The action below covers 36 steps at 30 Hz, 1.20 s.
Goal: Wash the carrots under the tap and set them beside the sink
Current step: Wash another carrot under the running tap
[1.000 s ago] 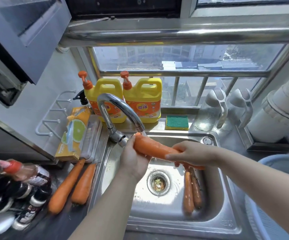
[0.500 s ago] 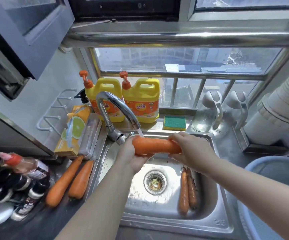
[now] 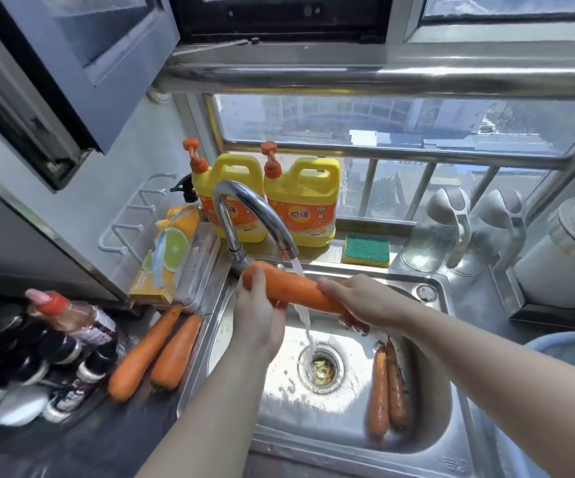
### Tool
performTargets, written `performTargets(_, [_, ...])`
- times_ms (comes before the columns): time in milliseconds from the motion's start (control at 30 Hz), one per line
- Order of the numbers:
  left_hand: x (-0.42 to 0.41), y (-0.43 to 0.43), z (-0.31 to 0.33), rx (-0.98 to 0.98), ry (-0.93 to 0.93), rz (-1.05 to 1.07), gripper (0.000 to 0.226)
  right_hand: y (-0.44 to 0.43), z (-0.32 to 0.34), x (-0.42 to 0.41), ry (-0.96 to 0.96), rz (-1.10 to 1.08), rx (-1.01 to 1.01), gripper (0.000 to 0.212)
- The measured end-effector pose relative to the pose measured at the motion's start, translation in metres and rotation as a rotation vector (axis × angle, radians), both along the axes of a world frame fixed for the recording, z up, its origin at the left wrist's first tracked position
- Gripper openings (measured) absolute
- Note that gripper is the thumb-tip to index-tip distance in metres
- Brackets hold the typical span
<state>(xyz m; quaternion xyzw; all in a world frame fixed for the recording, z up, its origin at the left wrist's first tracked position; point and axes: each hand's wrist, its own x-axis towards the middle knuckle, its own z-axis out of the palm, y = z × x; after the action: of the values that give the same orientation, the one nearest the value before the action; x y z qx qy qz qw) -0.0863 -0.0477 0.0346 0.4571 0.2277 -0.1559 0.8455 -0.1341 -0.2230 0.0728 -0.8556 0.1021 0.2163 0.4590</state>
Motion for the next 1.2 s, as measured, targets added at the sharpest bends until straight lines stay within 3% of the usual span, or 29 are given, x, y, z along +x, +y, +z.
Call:
performTargets(300, [0.002, 0.015, -0.006, 0.300, -0.197, -0.263, 0.111, 0.013, 0.001, 0.019, 0.222, -0.141, 0.139, 0.065])
performTargets(400, [0.010, 0.014, -0.008, 0.299, -0.214, -0.379, 0.129, 0.011, 0.002, 0.019, 0.217, -0.181, 0.164, 0.065])
performTargets(500, [0.010, 0.005, -0.007, 0.281, -0.194, -0.416, 0.138, 0.006, 0.002, 0.019, 0.159, -0.171, 0.066, 0.068])
performTargets(567, [0.007, -0.002, -0.007, 0.278, -0.202, -0.362, 0.126, 0.003, 0.003, 0.020, 0.077, -0.131, -0.055, 0.071])
performTargets(667, [0.004, -0.013, -0.001, 0.214, -0.171, -0.217, 0.082, 0.000, 0.007, 0.017, -0.041, -0.049, -0.202, 0.069])
performTargets(733, [0.006, -0.016, 0.001, 0.179, -0.117, -0.142, 0.065, 0.000, 0.006, 0.013, -0.094, -0.002, -0.225, 0.063])
performTargets(833, [0.009, -0.010, 0.005, 0.155, -0.045, -0.127, 0.052, -0.001, 0.000, 0.010, -0.158, 0.044, -0.217, 0.055])
performTargets(1000, [0.007, 0.015, 0.007, 0.135, 0.074, -0.233, 0.038, -0.013, -0.007, 0.003, -0.289, 0.029, -0.254, 0.021])
performTargets(1100, [-0.003, 0.030, 0.006, 0.412, 0.038, -0.369, 0.035, -0.019, -0.004, -0.005, -0.346, -0.046, -0.310, 0.037])
performTargets(1200, [-0.015, 0.043, 0.004, 0.867, -0.217, -0.555, 0.060, -0.014, -0.002, -0.013, -0.375, -0.009, -0.448, 0.039])
